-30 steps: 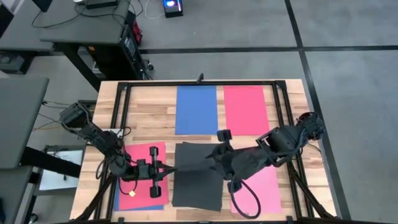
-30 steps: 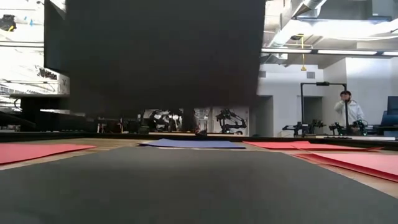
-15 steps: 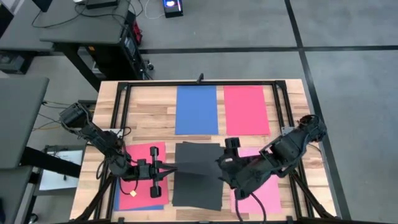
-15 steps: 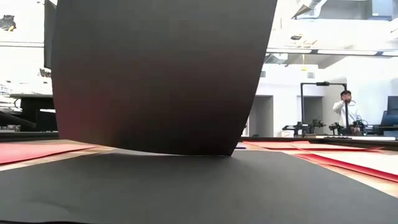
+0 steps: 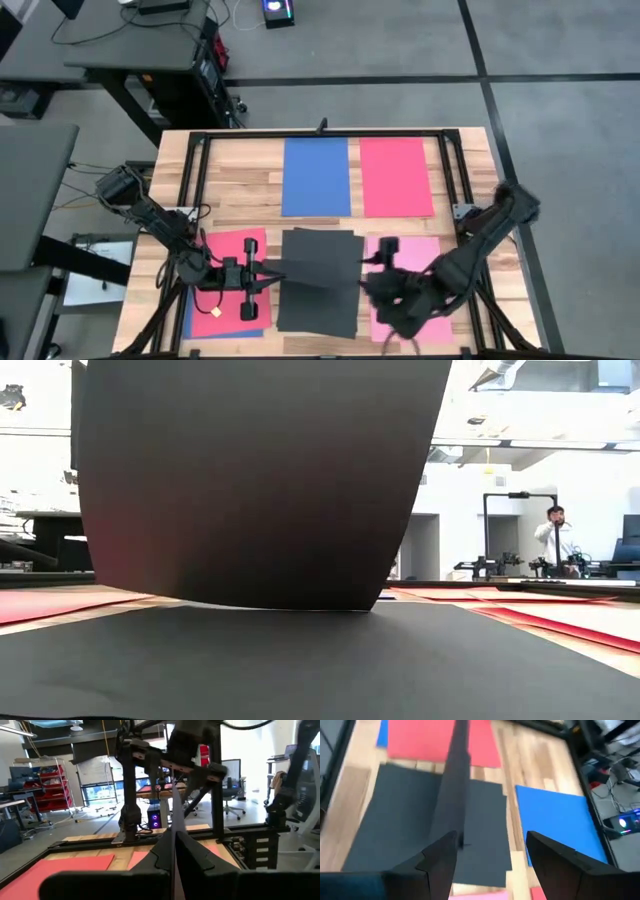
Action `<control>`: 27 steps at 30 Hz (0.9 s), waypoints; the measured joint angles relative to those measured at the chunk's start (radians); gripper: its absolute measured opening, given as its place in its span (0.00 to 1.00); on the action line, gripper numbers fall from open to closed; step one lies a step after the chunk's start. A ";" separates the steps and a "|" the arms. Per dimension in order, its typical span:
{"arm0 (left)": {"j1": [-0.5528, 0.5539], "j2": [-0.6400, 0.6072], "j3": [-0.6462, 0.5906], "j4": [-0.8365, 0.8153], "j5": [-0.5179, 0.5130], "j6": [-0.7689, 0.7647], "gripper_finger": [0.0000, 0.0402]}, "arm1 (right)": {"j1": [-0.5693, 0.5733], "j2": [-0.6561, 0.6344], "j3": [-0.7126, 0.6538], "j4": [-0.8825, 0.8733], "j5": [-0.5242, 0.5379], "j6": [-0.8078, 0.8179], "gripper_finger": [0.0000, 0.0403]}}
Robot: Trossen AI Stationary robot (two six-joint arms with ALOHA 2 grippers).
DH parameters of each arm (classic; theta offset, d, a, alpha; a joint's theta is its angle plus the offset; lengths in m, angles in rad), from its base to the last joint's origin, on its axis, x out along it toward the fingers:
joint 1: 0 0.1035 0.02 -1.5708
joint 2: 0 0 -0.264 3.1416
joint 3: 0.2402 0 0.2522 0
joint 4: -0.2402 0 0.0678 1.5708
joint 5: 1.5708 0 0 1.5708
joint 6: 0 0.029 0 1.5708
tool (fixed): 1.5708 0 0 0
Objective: Organize paper
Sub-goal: Stack the black paper on top of the black paper
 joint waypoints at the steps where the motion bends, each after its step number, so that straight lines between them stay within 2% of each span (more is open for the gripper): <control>1: 0.000 0.000 0.000 -0.004 0.001 -0.002 0.00 | 0.011 -0.044 -0.064 0.037 0.032 0.023 0.56; 7: 0.008 0.000 0.000 -0.010 0.003 -0.006 0.00 | 0.095 -0.370 -0.493 0.335 0.157 0.157 0.56; 11: 0.016 0.000 0.000 -0.009 0.003 -0.009 0.00 | 0.113 -0.485 -0.836 0.808 0.134 0.113 0.56; 15: 0.019 0.000 0.000 -0.009 0.003 -0.017 0.00 | 0.096 -0.444 -1.089 1.325 0.069 -0.025 0.56; 18: 0.019 0.000 0.000 -0.014 0.003 -0.032 0.00 | 0.075 -0.373 -1.165 1.571 0.068 -0.083 0.57; 21: 0.019 0.000 0.000 -0.017 0.002 -0.034 0.00 | 0.038 -0.280 -1.171 1.717 0.036 -0.127 0.59; 24: 0.019 0.000 0.000 -0.017 0.002 -0.035 0.00 | -0.010 -0.189 -1.144 1.843 -0.047 -0.175 0.61; 27: 0.019 0.000 0.000 -0.017 0.002 -0.035 0.00 | -0.056 -0.119 -1.100 1.890 -0.106 -0.198 0.62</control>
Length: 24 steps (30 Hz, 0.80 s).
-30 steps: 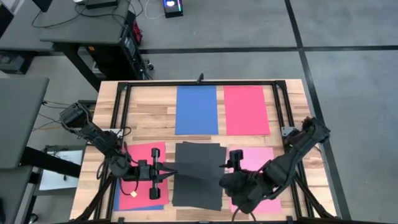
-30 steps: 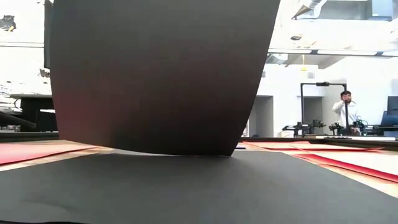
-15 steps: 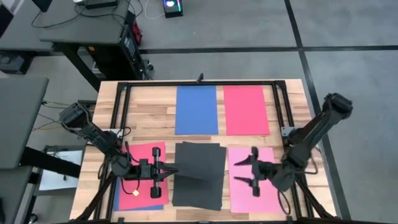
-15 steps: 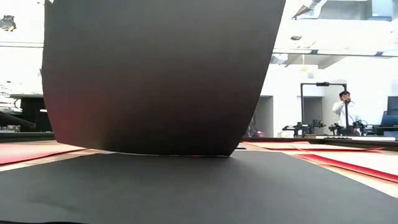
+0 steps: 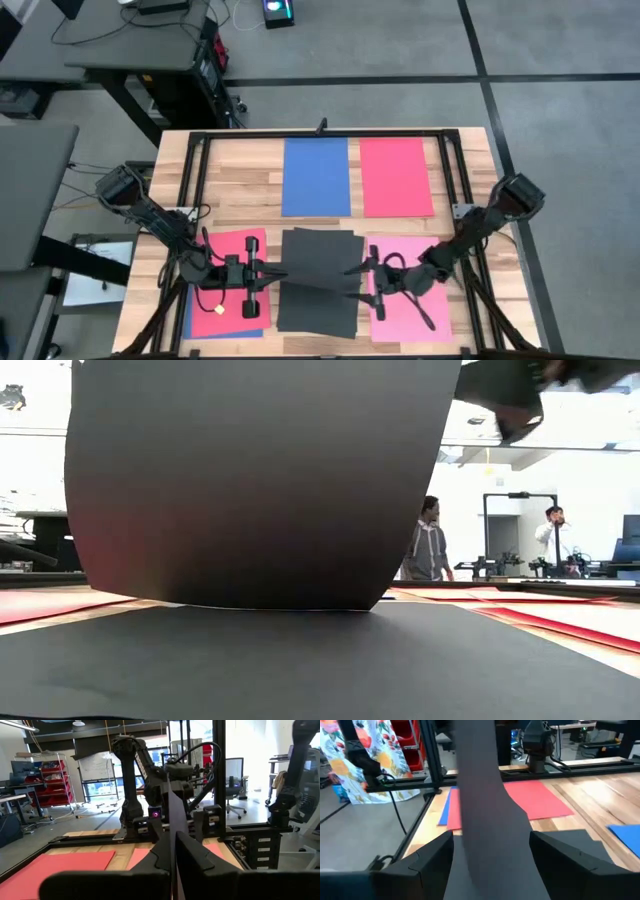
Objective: Organize paper
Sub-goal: Stack the black paper on top of the black paper
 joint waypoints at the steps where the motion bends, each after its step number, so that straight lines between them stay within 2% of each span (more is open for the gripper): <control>1: 0.000 0.000 0.000 0.000 0.000 -0.001 0.00 | -0.012 0.018 0.014 0.006 -0.019 -0.007 0.62; 5: 0.000 0.000 0.000 -0.005 -0.001 -0.006 0.00 | -0.050 0.062 0.073 0.009 -0.085 -0.014 0.62; 8: 0.000 0.000 0.000 -0.006 -0.002 -0.006 0.00 | -0.063 0.067 0.098 -0.015 -0.095 -0.014 0.62; 11: 0.000 0.000 0.000 -0.006 -0.001 -0.008 0.00 | -0.071 0.065 0.105 -0.031 -0.095 -0.027 0.56; 14: 0.000 0.000 0.000 -0.006 0.001 -0.008 0.00 | -0.076 0.063 0.105 -0.028 -0.094 -0.059 0.43; 20: 0.015 0.000 0.000 -0.007 0.033 -0.020 0.00 | -0.074 0.063 0.109 -0.030 -0.094 -0.117 0.07; 21: 0.022 0.000 0.000 -0.007 0.051 -0.027 0.00 | -0.074 0.063 0.114 -0.030 -0.094 -0.129 0.04; 24: 0.044 0.000 0.000 -0.026 0.094 -0.055 0.00 | -0.072 0.062 0.138 -0.045 -0.092 -0.161 0.02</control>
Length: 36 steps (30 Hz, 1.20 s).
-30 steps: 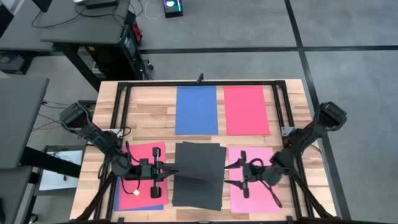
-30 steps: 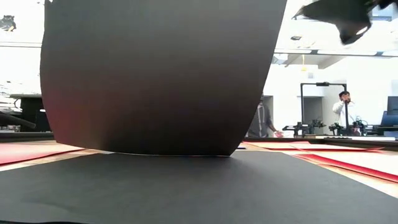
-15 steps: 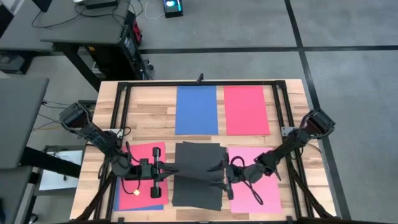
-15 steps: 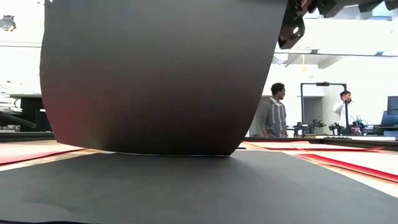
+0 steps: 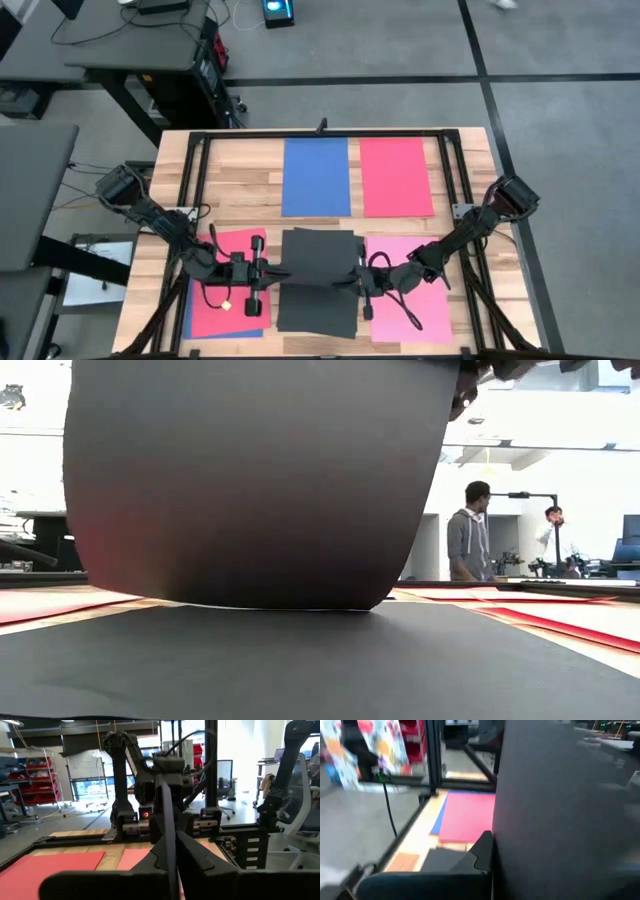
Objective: Organize paper
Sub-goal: Stack the black paper on top of the black paper
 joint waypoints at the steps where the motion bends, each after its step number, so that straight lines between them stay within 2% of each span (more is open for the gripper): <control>1: 0.005 0.000 0.000 -0.009 0.005 -0.005 0.00 | 0.003 -0.007 0.011 -0.033 0.001 -0.012 0.01; 4: 0.019 0.000 0.000 -0.023 0.032 -0.010 0.00 | 0.011 -0.043 0.066 -0.216 0.012 -0.028 0.00; 7: 0.030 0.000 0.000 -0.027 0.063 -0.010 0.00 | 0.029 -0.082 0.133 -0.431 0.080 -0.021 0.00; 11: 0.044 0.000 0.020 -0.047 0.096 0.003 0.00 | 0.054 -0.112 0.197 -0.603 0.166 -0.022 0.00; 19: 0.085 0.000 0.112 -0.246 0.133 -0.011 0.00 | 0.100 -0.121 0.251 -0.731 0.214 -0.013 0.00; 26: 0.096 0.000 0.131 -0.335 0.176 -0.068 0.00 | 0.132 -0.114 0.251 -0.903 0.213 0.168 0.00; 31: 0.095 0.000 0.131 -0.428 0.173 -0.156 0.00 | 0.147 -0.114 0.250 -0.926 0.171 0.237 0.00; 36: 0.092 0.000 0.131 -0.426 0.165 -0.161 0.00 | 0.138 -0.055 0.250 -0.899 0.120 0.268 0.00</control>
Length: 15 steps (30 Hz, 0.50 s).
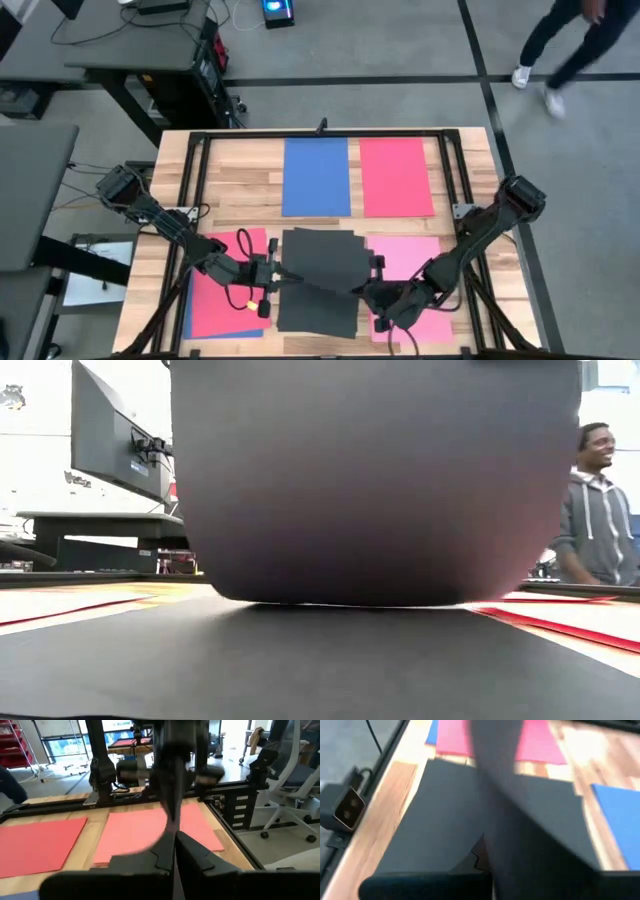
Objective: Organize paper
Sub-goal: Stack the black paper on top of the black paper
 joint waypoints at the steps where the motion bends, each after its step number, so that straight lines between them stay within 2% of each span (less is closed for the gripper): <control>1: -0.001 0.000 0.000 0.009 0.000 0.009 0.00 | -0.005 0.025 0.000 0.014 -0.018 0.000 0.00; 9: -0.026 0.000 0.000 0.039 -0.001 0.027 0.00 | -0.044 0.169 -0.001 0.106 -0.048 -0.011 0.00; 15: -0.041 0.000 0.000 0.043 -0.002 0.044 0.00 | -0.043 0.172 -0.001 0.236 -0.125 -0.211 0.00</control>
